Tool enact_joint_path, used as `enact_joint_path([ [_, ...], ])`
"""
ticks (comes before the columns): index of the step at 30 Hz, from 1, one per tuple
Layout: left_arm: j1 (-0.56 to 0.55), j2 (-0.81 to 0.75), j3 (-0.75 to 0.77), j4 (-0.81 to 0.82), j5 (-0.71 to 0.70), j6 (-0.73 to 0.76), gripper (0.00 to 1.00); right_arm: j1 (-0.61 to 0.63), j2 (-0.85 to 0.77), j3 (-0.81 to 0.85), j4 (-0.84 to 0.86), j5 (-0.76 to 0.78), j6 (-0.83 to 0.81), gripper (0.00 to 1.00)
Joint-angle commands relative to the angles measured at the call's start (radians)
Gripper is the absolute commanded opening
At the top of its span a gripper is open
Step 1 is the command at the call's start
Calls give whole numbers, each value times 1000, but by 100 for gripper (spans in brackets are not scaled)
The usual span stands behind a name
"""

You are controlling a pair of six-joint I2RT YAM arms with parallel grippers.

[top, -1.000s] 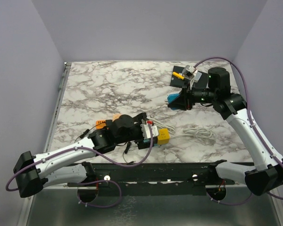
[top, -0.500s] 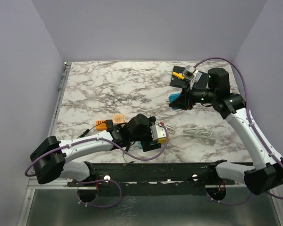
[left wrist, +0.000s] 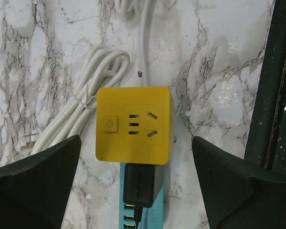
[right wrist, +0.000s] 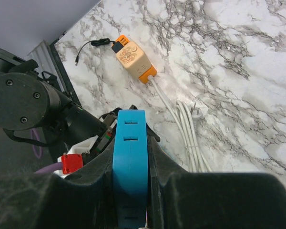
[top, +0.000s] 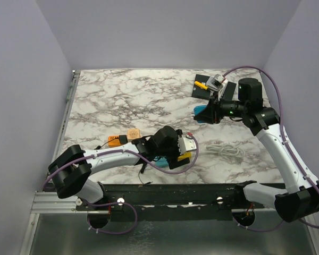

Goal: Insert the plug
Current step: Adjust the socket at the center of the board.

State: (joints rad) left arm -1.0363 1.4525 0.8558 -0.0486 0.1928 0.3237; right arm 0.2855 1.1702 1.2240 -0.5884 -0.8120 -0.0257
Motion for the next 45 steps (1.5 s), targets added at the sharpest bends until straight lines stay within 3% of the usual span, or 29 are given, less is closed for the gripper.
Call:
enact_joint_path([
  [1, -2, 44, 17, 33, 32, -3, 99, -13, -24, -9, 9, -1, 9, 1],
  [8, 15, 92, 26, 34, 94, 72, 99, -20, -36, -19, 17, -10, 8, 1],
  [16, 57, 111, 65, -64, 324, 265, 76, -20, -47, -29, 22, -22, 8, 1],
  [22, 56, 131, 82, -206, 343, 526, 65, -21, -53, -29, 21, -13, 11, 1],
  [32, 64, 205, 198, -483, 382, 825, 61, -20, -53, -38, 32, -30, 45, 1],
  [36, 137, 258, 300, -684, 484, 957, 63, -20, -52, -48, 19, -27, 62, 1],
  [40, 207, 324, 388, -926, 490, 1152, 64, -20, -41, -56, 9, -12, 78, 1],
  [45, 220, 345, 392, -1009, 458, 1296, 65, -21, -8, -68, 11, -10, 111, 0],
])
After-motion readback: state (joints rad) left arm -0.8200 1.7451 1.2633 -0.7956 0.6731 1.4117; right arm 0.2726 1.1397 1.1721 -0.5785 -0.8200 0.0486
